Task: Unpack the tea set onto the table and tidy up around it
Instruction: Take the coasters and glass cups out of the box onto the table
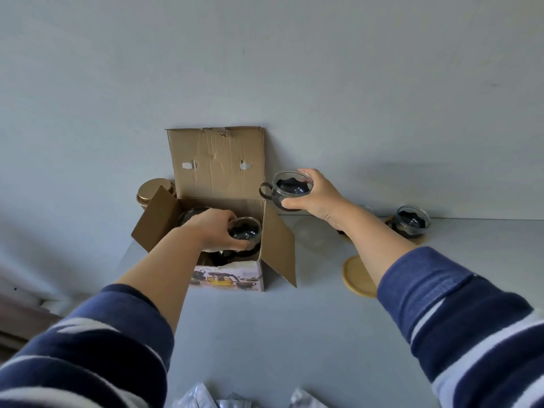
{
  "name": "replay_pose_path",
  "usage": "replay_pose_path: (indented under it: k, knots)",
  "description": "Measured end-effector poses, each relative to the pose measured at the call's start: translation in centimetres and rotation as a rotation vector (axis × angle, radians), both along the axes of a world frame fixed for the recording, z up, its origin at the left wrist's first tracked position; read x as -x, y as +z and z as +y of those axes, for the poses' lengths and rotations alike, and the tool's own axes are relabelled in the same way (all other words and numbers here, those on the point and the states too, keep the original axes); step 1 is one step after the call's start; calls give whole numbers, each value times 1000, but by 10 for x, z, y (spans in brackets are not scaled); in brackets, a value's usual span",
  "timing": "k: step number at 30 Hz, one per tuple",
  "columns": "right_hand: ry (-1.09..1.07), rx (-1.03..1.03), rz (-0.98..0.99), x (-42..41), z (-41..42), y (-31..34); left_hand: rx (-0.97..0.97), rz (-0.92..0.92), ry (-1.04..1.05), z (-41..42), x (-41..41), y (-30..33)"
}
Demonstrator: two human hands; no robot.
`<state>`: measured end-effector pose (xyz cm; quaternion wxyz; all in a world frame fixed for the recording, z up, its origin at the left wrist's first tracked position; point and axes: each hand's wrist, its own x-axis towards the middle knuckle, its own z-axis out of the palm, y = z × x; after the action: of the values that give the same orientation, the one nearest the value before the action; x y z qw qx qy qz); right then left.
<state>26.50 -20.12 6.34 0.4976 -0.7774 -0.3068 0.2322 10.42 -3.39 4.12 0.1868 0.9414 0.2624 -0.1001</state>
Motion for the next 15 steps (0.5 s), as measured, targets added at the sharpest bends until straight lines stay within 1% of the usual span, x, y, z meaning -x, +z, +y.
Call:
replay_pose_path:
  k: [4,7,9,11,15]
  knots:
    - [-25,31,15,-6,-27,-1,-28,-41,30,-1,0,13]
    - [-66,59,16,-14,-48,3,-180,-132,32,-6,-8,40]
    - [-99,86,5,-23,-66,4,-214,-219,3,-19,-21,59]
    - [-135,119,-23,-33,-86,3,-205,-263,-39,-38,-38,70]
    - [-214,159,-20,-51,-136,-6,-98,-231,-153,-91,-76,58]
